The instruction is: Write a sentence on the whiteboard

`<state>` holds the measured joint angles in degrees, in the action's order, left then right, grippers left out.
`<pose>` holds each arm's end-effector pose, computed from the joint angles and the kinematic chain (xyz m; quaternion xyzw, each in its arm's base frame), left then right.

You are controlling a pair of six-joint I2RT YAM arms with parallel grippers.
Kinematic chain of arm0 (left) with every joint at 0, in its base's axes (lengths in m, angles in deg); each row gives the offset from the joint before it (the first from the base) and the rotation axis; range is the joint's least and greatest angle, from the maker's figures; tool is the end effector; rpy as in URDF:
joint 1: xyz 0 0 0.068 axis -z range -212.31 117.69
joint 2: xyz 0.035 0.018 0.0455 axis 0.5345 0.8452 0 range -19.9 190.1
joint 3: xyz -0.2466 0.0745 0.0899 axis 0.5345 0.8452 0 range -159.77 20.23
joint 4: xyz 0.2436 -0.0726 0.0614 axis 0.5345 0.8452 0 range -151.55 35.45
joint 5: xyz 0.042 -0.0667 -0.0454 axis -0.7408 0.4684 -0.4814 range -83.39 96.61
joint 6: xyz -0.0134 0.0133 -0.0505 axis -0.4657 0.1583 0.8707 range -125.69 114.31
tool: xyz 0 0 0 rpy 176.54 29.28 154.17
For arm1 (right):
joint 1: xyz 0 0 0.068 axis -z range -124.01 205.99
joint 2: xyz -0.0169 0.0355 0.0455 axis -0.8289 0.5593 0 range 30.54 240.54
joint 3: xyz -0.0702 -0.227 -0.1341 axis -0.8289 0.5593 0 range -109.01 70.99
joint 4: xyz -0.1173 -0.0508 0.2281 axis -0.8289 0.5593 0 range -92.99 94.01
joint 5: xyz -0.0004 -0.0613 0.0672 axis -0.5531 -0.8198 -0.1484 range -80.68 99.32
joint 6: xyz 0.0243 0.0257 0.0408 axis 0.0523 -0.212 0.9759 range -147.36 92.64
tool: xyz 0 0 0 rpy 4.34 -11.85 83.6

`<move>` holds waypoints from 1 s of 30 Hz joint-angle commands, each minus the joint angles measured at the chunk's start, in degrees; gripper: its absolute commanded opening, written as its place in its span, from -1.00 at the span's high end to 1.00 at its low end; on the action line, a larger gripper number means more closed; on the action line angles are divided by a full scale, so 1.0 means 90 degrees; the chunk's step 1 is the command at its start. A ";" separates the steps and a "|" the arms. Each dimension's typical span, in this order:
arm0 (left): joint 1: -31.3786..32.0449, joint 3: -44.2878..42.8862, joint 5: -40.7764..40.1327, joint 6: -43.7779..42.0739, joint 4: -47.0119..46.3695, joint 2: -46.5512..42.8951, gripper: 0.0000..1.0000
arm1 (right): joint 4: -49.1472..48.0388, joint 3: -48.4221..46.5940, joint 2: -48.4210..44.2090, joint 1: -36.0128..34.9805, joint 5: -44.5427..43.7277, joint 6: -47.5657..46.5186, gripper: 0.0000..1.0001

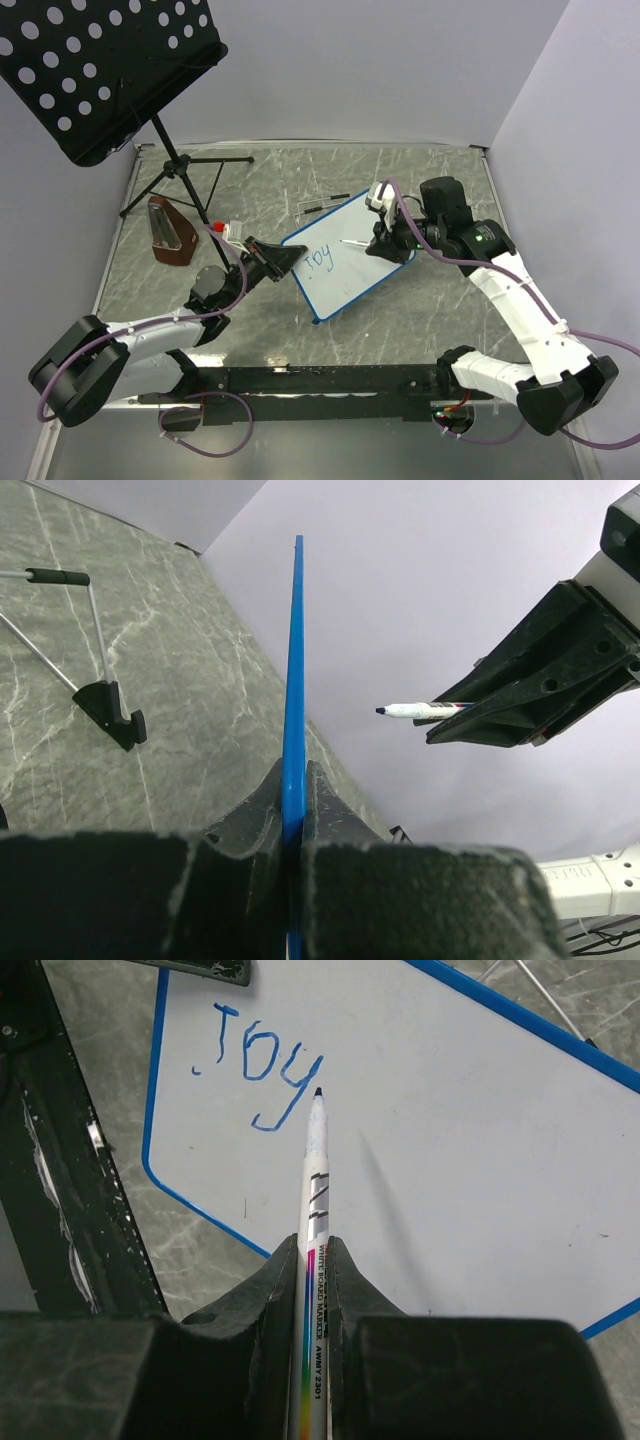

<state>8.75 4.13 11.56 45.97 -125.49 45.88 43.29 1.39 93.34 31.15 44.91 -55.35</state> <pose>0.1655 -0.1482 0.2333 -0.0227 0.6138 -0.5890 0.5251 0.1864 0.1091 0.3714 -0.4998 0.7132 0.2651 0.4137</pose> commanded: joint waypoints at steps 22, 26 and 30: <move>-0.0158 -0.0028 0.0261 0.0295 -0.0874 -0.0434 0.97 | -0.0328 0.0175 -0.0172 0.0065 0.0108 -0.0103 1.00; -0.0167 -0.0018 0.0260 0.0334 -0.0864 -0.0463 0.97 | -0.0328 0.0175 -0.0191 0.0074 0.0117 -0.0113 1.00; -0.0187 -0.0008 0.0260 0.0354 -0.0845 -0.0473 0.97 | -0.0338 0.0185 -0.0191 0.0065 0.0117 -0.0103 1.00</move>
<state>7.44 5.07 13.35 46.41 -124.11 44.30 42.40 2.87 93.10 31.41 44.96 -55.57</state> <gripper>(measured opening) 0.067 0.187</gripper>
